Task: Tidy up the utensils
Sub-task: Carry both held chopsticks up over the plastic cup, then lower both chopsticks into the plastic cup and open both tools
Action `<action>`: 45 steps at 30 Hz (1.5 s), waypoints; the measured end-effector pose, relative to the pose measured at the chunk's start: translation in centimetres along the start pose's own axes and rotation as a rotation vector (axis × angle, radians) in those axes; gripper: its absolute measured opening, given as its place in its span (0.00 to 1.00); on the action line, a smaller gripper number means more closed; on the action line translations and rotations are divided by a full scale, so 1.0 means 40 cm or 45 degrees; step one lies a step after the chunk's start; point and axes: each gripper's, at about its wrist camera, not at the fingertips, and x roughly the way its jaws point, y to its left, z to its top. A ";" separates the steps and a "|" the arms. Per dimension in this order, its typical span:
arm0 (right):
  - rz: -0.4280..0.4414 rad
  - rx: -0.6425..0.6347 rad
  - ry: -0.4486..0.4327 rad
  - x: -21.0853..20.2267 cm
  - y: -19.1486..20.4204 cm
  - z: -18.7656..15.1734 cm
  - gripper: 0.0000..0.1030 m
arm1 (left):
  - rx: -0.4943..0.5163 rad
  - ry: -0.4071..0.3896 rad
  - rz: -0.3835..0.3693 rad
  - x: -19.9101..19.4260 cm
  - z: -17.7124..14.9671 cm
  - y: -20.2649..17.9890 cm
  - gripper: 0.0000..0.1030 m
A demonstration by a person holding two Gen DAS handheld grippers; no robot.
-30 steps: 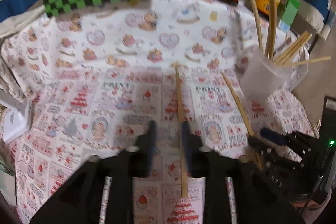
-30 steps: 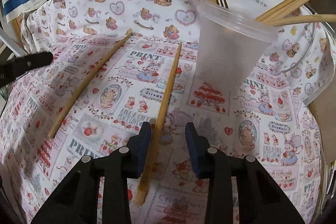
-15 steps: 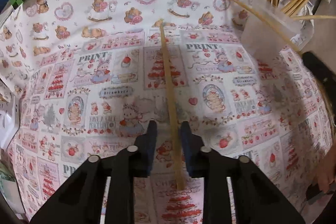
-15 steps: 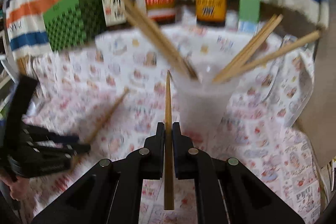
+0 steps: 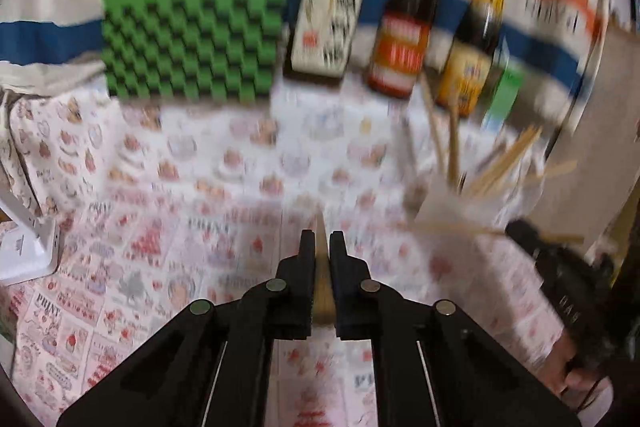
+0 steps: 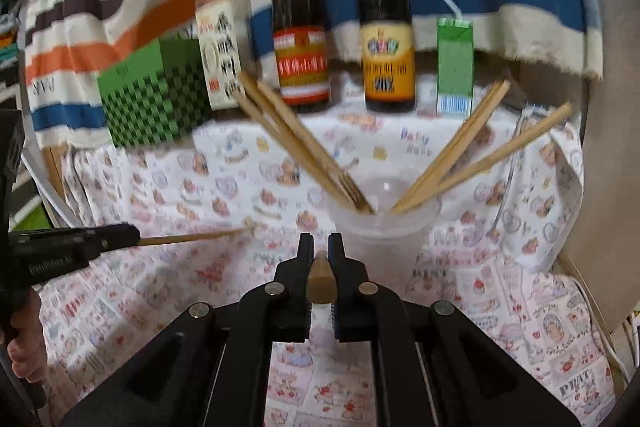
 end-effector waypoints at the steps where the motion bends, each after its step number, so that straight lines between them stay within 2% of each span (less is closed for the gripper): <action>1: 0.006 0.008 -0.032 -0.010 -0.002 0.002 0.08 | -0.002 -0.042 0.000 -0.019 0.004 0.002 0.06; 7: 0.025 0.054 -0.149 -0.050 -0.019 0.013 0.08 | -0.047 -0.331 -0.001 -0.092 0.034 0.019 0.06; 10: 0.034 0.084 -0.217 -0.076 -0.029 0.019 0.08 | -0.044 -0.400 -0.026 -0.111 0.038 0.023 0.06; 16: 0.044 0.136 -0.337 -0.126 -0.052 0.030 0.08 | -0.058 -0.455 -0.080 -0.131 0.033 0.024 0.06; 19: 0.026 0.170 -0.384 -0.148 -0.068 0.035 0.08 | -0.054 -0.505 -0.171 -0.153 0.028 0.025 0.06; 23: 0.025 0.247 -0.475 -0.187 -0.108 0.044 0.08 | -0.005 -0.559 -0.179 -0.175 0.023 0.001 0.06; 26: 0.047 0.308 -0.524 -0.213 -0.144 0.054 0.08 | -0.003 -0.548 -0.182 -0.179 0.025 -0.018 0.06; 28: 0.069 0.371 -0.539 -0.227 -0.171 0.060 0.08 | -0.004 -0.573 -0.238 -0.192 0.026 -0.033 0.06; 30: 0.092 0.432 -0.562 -0.240 -0.199 0.063 0.08 | 0.014 -0.598 -0.239 -0.207 0.033 -0.057 0.06; 34: 0.044 0.458 -0.624 -0.258 -0.229 0.066 0.08 | 0.048 -0.615 -0.242 -0.217 0.067 -0.107 0.06; 38: 0.028 0.477 -0.604 -0.238 -0.249 0.066 0.08 | 0.013 -0.632 -0.216 -0.220 0.115 -0.149 0.06; 41: 0.005 0.471 -0.580 -0.215 -0.259 0.064 0.08 | -0.018 -0.610 -0.257 -0.208 0.161 -0.177 0.06; 45: 0.055 0.519 -0.496 -0.174 -0.286 0.063 0.08 | -0.017 -0.617 -0.253 -0.192 0.206 -0.223 0.06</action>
